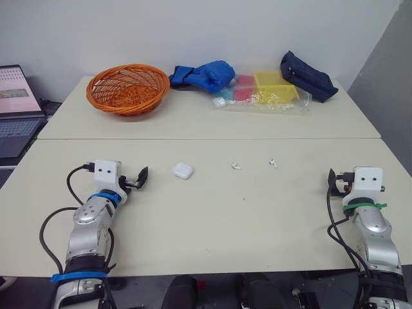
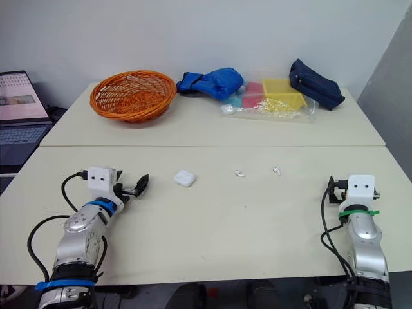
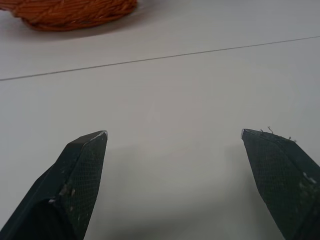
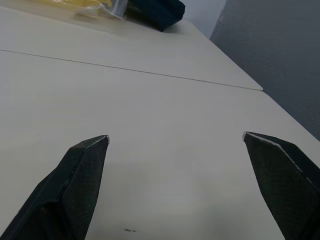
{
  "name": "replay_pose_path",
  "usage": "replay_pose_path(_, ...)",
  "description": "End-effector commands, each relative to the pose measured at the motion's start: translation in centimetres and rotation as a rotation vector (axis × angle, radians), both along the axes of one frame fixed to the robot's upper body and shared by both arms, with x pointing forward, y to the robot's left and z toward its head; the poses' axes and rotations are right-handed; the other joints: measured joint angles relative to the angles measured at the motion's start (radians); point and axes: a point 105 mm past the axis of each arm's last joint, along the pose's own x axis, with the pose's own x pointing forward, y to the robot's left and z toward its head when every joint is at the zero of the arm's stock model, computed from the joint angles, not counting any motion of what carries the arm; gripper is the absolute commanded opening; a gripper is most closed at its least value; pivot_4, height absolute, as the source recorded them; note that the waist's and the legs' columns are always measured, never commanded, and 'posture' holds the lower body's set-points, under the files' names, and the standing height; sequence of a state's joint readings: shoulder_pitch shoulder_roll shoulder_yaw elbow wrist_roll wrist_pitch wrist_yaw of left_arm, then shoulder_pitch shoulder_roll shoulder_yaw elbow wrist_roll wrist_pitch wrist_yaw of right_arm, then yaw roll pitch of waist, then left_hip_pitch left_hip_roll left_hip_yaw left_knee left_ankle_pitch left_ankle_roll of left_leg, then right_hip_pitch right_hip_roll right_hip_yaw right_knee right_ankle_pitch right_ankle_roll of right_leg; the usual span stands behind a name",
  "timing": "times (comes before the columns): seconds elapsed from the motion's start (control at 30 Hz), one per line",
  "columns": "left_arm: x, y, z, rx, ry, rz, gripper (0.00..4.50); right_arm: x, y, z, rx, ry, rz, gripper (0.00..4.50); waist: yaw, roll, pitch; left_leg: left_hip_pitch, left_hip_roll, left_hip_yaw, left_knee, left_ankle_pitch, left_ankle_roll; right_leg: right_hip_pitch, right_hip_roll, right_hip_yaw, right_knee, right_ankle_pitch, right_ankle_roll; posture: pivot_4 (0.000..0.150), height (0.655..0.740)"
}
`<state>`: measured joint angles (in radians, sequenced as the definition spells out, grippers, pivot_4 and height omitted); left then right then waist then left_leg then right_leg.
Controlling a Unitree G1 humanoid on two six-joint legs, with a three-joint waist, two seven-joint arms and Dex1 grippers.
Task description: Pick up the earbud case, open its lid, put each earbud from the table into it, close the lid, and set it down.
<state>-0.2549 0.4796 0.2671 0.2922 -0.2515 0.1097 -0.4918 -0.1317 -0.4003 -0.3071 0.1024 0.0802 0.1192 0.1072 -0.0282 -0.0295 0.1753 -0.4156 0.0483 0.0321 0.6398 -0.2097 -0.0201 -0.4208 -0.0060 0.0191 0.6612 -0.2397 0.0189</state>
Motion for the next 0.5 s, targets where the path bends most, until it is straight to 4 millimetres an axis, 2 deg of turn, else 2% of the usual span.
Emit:
replay_pose_path(0.03,-1.4,-2.4,3.2,0.052,-0.045,-0.248,4.48,0.7,2.7,3.7,-0.013,-0.064,0.242,4.50,-0.003,0.000,0.000,0.000,0.000,0.000,0.000,0.000,0.000,0.000,0.000,0.000,0.000,0.000,0.000,0.150,0.7400)
replay_pose_path(0.13,-3.0,-4.4,4.2,0.080,-0.008,-0.440,4.48,0.3,6.7,5.1,-0.018,-0.034,0.562,4.50,-0.005,0.000,0.001,0.000,0.000,0.001,-0.001,0.000,0.000,-0.001,0.000,0.001,0.000,-0.001,-0.001,0.150,0.7400)
replay_pose_path(0.3,-4.4,-6.1,4.5,0.087,0.049,-0.582,4.48,-0.9,9.7,6.8,-0.015,0.038,0.858,4.50,-0.001,0.000,0.001,0.001,0.001,-0.001,0.000,0.000,0.000,0.000,0.000,0.000,0.000,-0.003,-0.006,0.150,0.7400)
replay_pose_path(0.43,-4.6,-7.4,3.2,0.068,0.065,-0.558,4.48,-3.2,14.1,7.8,0.032,0.126,1.180,4.50,0.000,0.000,0.001,0.000,0.001,0.000,-0.001,0.000,0.000,0.000,-0.001,0.000,-0.002,-0.004,-0.006,0.150,0.7400)
replay_pose_path(0.5,-3.9,-7.9,2.3,0.026,0.058,-0.497,4.48,-3.8,15.8,8.1,0.034,0.143,1.267,4.50,0.001,0.000,0.001,0.000,0.001,-0.001,-0.001,0.000,0.000,0.000,-0.001,0.000,-0.002,-0.004,-0.005,0.150,0.7400)
